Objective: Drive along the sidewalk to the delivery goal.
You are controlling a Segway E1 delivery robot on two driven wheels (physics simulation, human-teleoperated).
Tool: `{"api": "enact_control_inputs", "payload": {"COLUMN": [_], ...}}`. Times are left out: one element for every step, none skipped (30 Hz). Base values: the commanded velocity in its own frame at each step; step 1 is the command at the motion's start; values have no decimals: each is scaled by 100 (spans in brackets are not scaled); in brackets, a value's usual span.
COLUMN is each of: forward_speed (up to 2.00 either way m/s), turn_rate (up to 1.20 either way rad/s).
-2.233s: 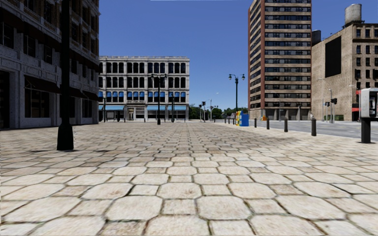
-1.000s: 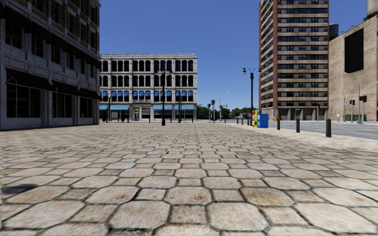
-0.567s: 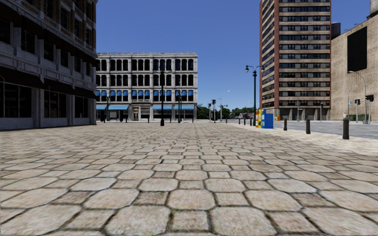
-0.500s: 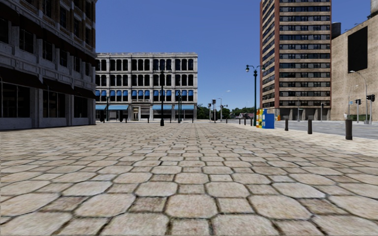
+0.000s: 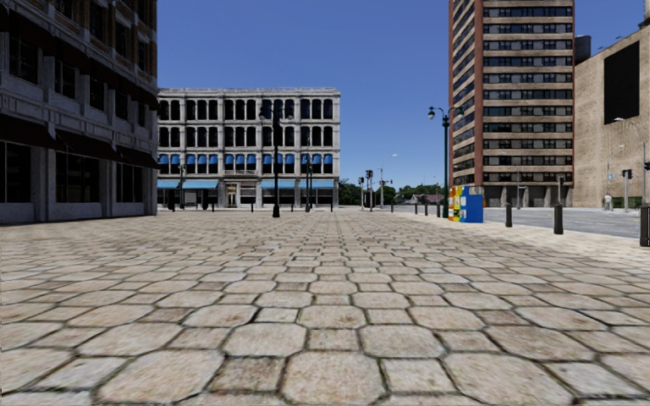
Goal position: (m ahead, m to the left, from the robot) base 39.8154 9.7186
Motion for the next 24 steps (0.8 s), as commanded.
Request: {"api": "enact_control_inputs", "payload": {"forward_speed": [200, 200, 200, 200, 200, 200, 200, 200, 200, 200, 200, 200, 200, 200, 200, 200, 200, 200, 200, 200, 200, 200, 200, 200], "turn_rate": [0, 0, 0, 0, 0, 0, 0, 0, 0, 0, 0, 0, 0, 0, 0, 0, 0, 0, 0, 0, 0, 0, 0, 0]}}
